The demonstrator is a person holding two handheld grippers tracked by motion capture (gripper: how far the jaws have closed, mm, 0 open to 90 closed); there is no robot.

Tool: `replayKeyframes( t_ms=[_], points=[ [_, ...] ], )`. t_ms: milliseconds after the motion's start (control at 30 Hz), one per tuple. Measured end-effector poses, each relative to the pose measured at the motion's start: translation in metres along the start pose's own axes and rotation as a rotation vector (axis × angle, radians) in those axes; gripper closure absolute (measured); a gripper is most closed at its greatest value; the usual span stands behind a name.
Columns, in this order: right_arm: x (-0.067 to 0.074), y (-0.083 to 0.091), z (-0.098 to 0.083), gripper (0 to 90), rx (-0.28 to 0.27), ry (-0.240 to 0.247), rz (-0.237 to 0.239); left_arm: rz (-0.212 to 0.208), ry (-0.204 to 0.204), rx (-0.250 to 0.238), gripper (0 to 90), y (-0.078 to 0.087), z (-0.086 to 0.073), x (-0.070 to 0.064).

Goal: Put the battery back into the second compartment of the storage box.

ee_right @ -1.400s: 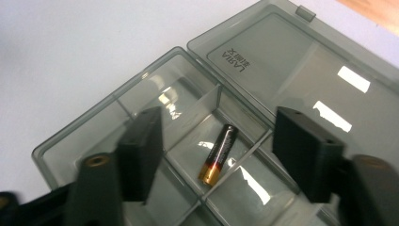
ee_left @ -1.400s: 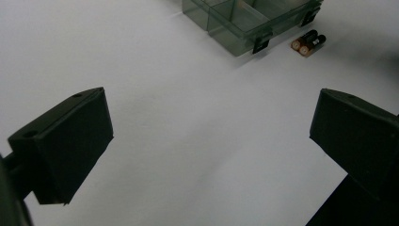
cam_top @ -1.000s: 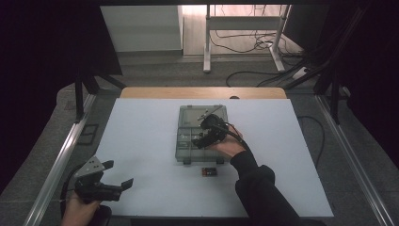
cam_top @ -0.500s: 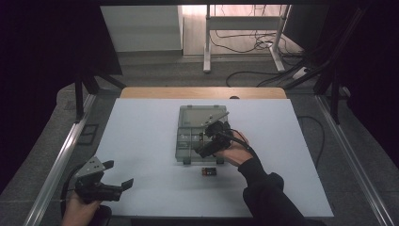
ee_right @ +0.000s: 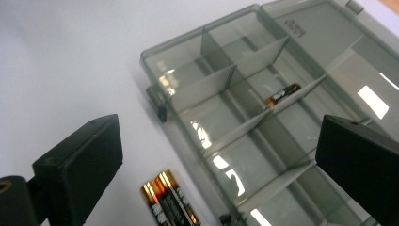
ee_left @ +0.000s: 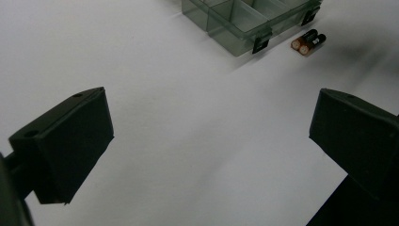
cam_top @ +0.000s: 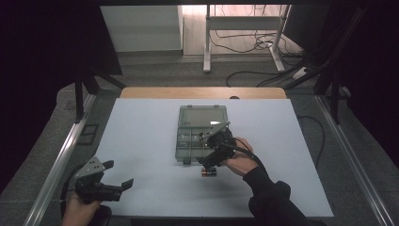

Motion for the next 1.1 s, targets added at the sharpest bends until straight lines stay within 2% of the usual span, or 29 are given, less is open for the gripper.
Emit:
replayKeyframes(
  t_ms=[167, 233, 333, 433, 567, 733, 867, 933, 1100],
  points=[
    [0.001, 0.004, -0.009, 1.1, -0.022, -0.003, 0.002, -0.001, 0.001, -0.001, 0.2, 0.000, 0.000, 0.000],
    [0.001, 0.007, -0.012, 1.5, -0.011, -0.013, 0.003, 0.000, 0.000, -0.002, 0.2, 0.000, 0.000, 0.000],
    [0.004, 0.010, -0.014, 1.5, -0.004, -0.027, 0.029, 0.002, -0.006, 0.000, 0.2, 0.000, 0.000, -0.001],
    [0.008, 0.014, -0.017, 1.0, 0.013, -0.031, 0.024, 0.002, -0.007, 0.000, 0.1, 0.000, 0.000, -0.001],
    [0.012, 0.017, -0.021, 0.0, 0.018, -0.001, 0.021, 0.001, -0.007, -0.002, 0.1, 0.000, 0.000, -0.001],
    [0.018, 0.020, -0.028, 0.0, 0.053, 0.013, 0.030, 0.001, -0.010, -0.001, 0.1, 0.000, 0.000, -0.001],
    [0.022, 0.021, -0.032, 4.6, 0.060, 0.024, 0.028, 0.001, -0.010, 0.000, 0.1, 0.000, 0.000, -0.001],
    [0.024, 0.020, -0.035, 6.1, 0.078, 0.012, 0.040, 0.003, -0.012, 0.002, 0.1, 0.000, 0.000, -0.001],
    [0.028, 0.015, -0.040, 12.4, 0.093, 0.030, 0.067, 0.007, -0.017, 0.008, 0.1, -0.001, 0.000, -0.002]
  ],
)
Point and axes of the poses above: each handheld gripper's, and its own axes: y roughly backward along the jaws, z roughly out of its top, x roughly to its left, the point moved 4 cm from there along -y, roughly forward along the jaws, and after that the axes turned 13 degrees about -z, right-handed, at the moved point
